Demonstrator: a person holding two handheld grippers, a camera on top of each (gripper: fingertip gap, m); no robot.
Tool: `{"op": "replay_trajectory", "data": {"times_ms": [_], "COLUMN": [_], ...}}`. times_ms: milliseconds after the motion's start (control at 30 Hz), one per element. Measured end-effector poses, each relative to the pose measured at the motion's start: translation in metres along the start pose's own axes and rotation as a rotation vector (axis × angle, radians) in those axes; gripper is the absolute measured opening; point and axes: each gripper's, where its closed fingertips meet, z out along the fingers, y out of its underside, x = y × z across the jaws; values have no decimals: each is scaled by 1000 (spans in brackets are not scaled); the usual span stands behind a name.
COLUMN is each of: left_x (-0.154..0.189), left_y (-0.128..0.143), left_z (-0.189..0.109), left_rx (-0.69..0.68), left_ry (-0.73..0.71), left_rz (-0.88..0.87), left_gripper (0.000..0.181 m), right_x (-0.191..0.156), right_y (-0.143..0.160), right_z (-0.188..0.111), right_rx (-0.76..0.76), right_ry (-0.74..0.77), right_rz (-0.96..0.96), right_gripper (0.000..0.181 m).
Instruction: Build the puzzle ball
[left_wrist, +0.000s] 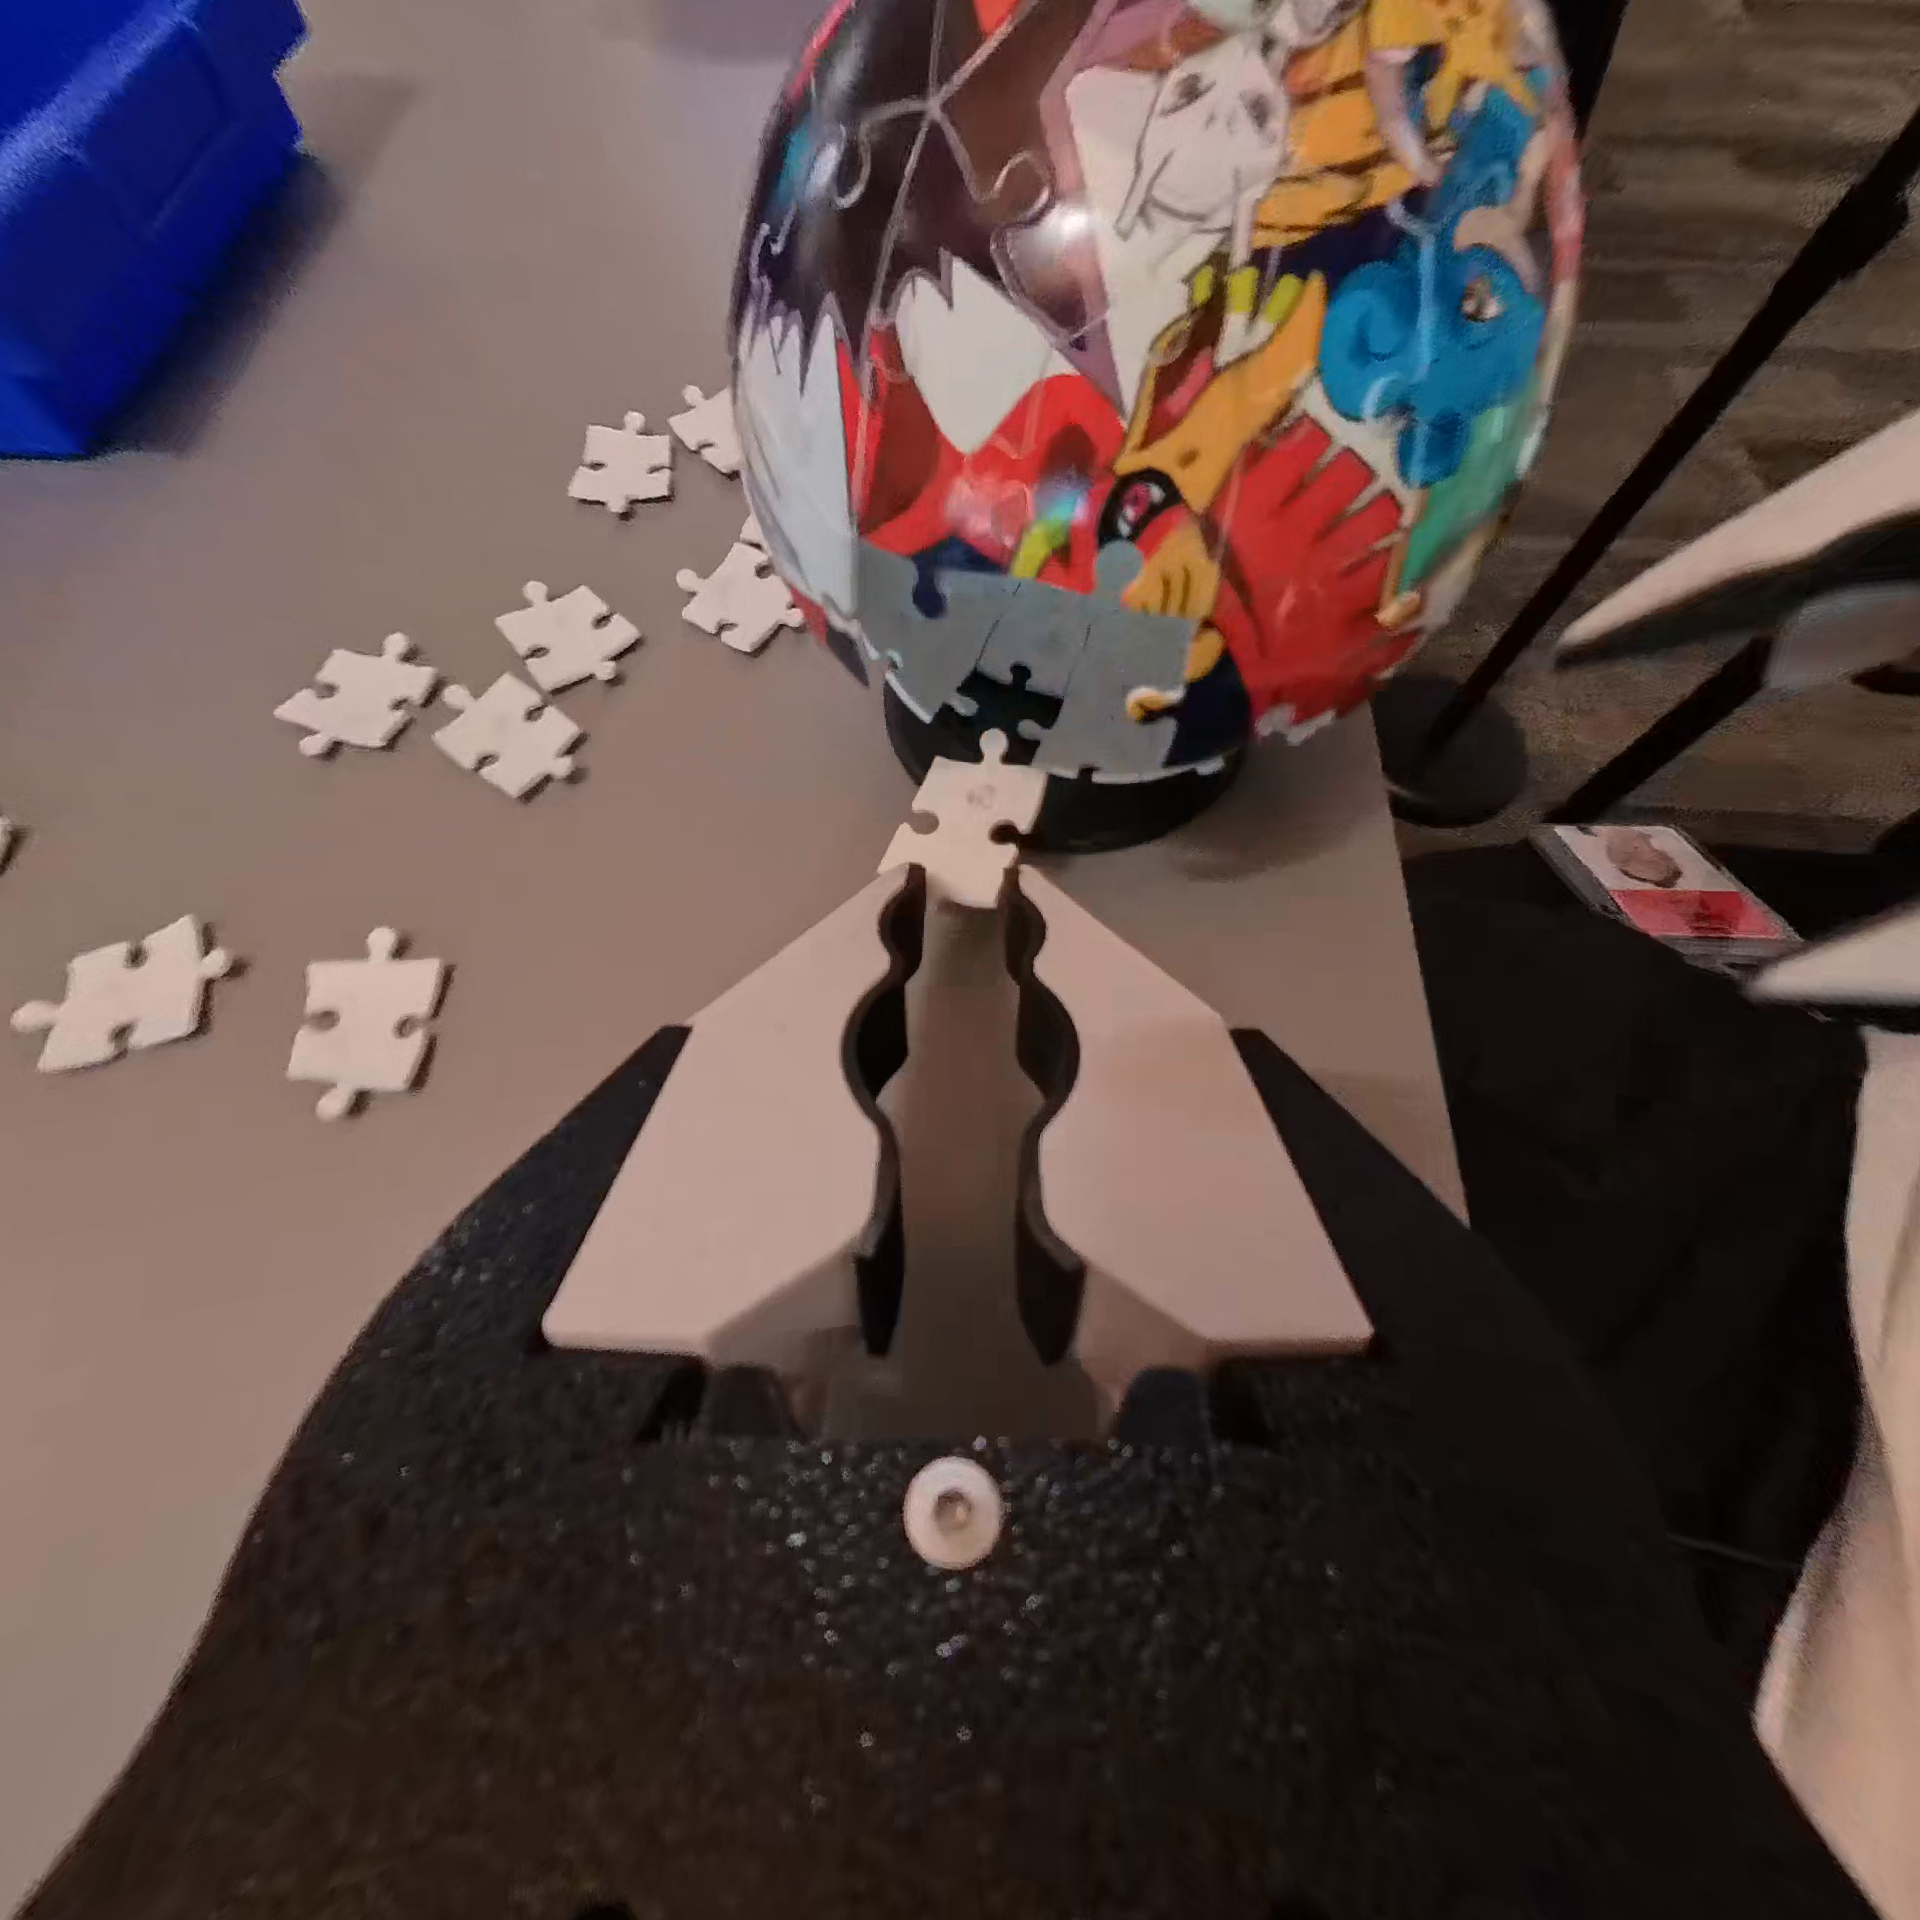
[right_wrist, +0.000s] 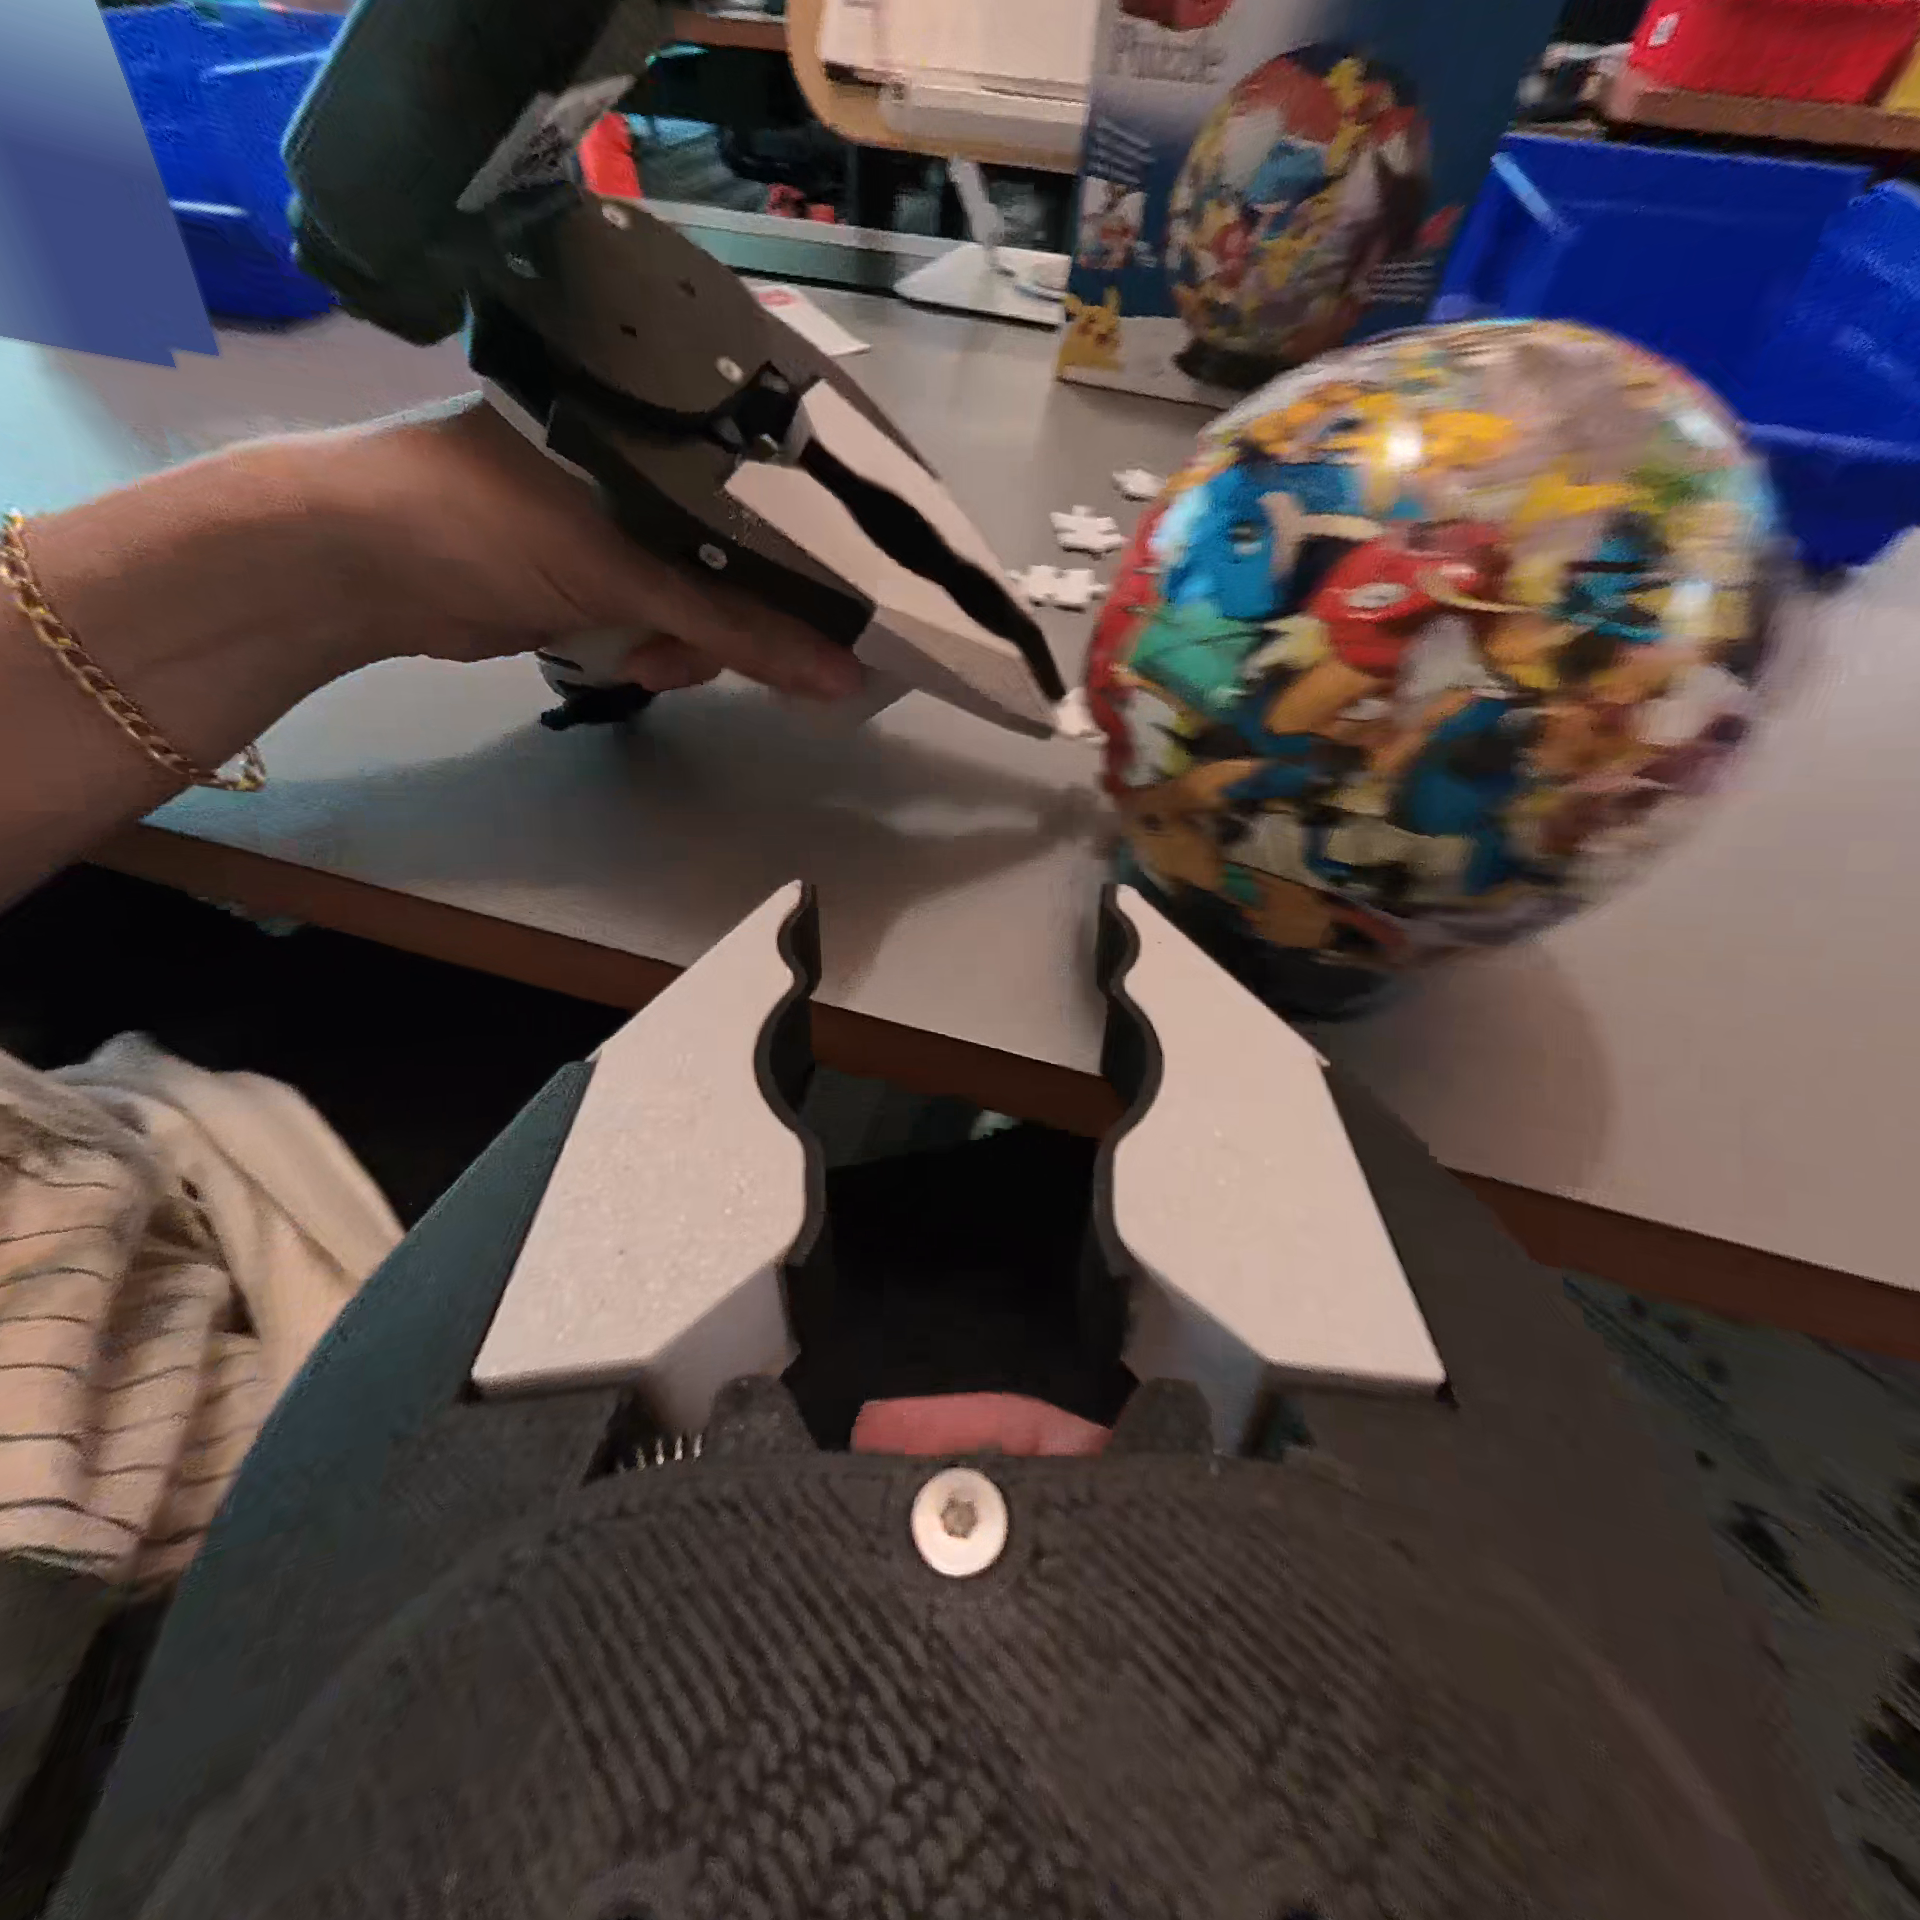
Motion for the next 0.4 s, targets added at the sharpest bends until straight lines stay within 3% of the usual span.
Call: {"op": "replay_trajectory", "data": {"times_ms": [100,133,167,300,400], "left_x": [0,0,0,4,1], "left_y": [-3,-8,-12,-9,3], "left_z": [13,16,18,25,16], "left_rx": [-20,-5,8,-30,-70], "left_ry": [36,42,42,82,93], "left_rz": [8,19,25,20,-16], "left_gripper": [12,0,0,0,16], "right_x": [34,43,51,68,62], "right_y": [1,2,3,8,18], "right_z": [-16,-21,-24,-27,-23], "right_rx": [2,5,8,9,-24], "right_ry": [99,122,137,162,128], "right_rz": [25,39,54,82,79], "right_gripper": [54,55,55,53,53]}}
